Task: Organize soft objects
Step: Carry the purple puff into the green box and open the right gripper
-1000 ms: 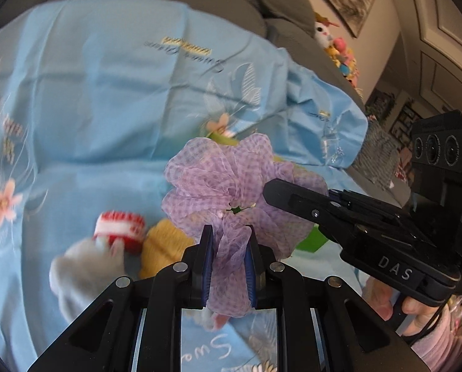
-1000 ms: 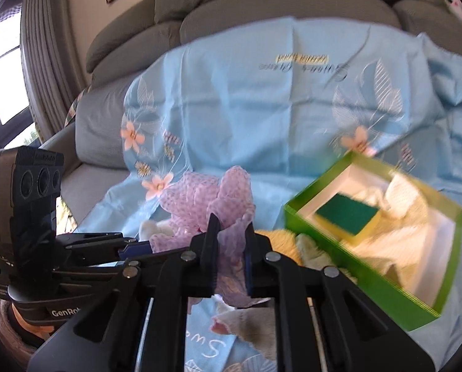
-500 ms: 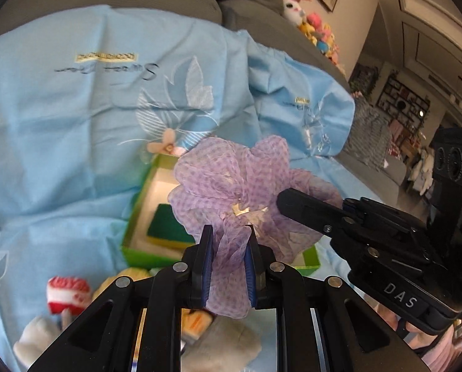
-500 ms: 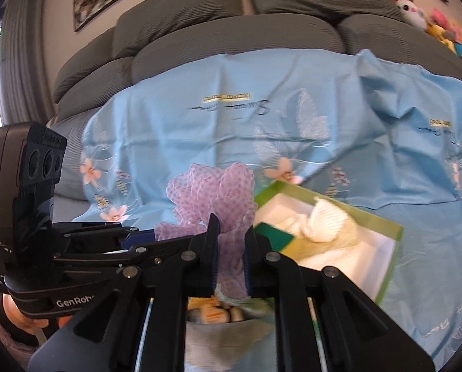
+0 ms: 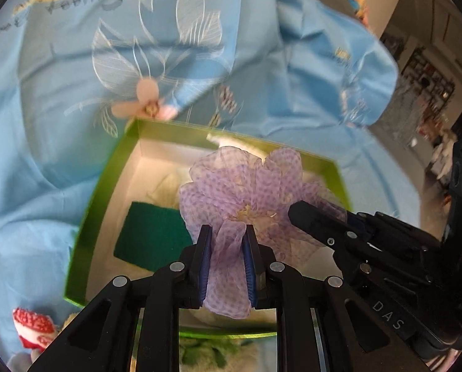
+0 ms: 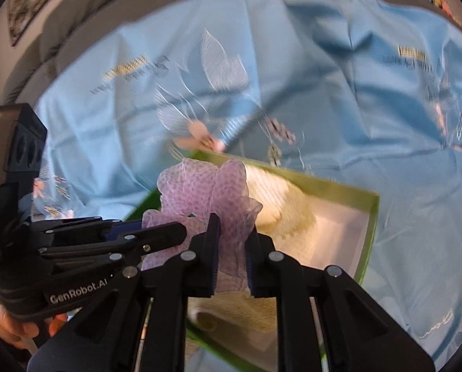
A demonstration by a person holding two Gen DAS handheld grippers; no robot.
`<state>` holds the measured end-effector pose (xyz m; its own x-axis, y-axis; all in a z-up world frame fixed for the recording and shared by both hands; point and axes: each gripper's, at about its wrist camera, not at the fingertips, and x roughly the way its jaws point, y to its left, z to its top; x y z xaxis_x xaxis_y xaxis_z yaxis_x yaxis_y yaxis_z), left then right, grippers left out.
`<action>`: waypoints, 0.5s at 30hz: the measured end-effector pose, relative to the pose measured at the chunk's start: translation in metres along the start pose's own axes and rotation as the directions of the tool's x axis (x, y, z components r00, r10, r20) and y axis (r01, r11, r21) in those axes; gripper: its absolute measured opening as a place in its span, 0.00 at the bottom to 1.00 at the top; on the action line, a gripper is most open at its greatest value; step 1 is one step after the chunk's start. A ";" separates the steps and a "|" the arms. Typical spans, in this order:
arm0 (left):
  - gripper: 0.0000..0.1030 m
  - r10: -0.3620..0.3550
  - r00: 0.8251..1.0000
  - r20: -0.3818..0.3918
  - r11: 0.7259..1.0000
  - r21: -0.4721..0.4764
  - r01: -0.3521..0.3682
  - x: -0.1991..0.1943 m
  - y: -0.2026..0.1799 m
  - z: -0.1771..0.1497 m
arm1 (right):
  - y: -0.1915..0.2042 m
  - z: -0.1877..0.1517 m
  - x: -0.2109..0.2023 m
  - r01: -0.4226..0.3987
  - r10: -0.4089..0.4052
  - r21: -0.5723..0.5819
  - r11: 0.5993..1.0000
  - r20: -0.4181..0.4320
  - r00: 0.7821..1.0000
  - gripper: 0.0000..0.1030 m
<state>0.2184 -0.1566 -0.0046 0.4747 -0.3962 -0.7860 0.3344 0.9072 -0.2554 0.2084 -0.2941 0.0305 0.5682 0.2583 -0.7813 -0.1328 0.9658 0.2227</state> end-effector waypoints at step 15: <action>0.83 0.141 0.990 -0.030 0.990 -0.002 -0.141 -0.002 0.022 -0.009 | -0.032 -0.016 -0.008 0.122 -0.121 0.045 0.992 -0.025 0.992 0.66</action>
<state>0.2176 -0.1346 -0.0139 0.4921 -0.2602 -0.8308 0.2628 0.9542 -0.1431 0.1953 -0.3267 0.0202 0.5598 0.1400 -0.8167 -0.0261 0.9881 0.1515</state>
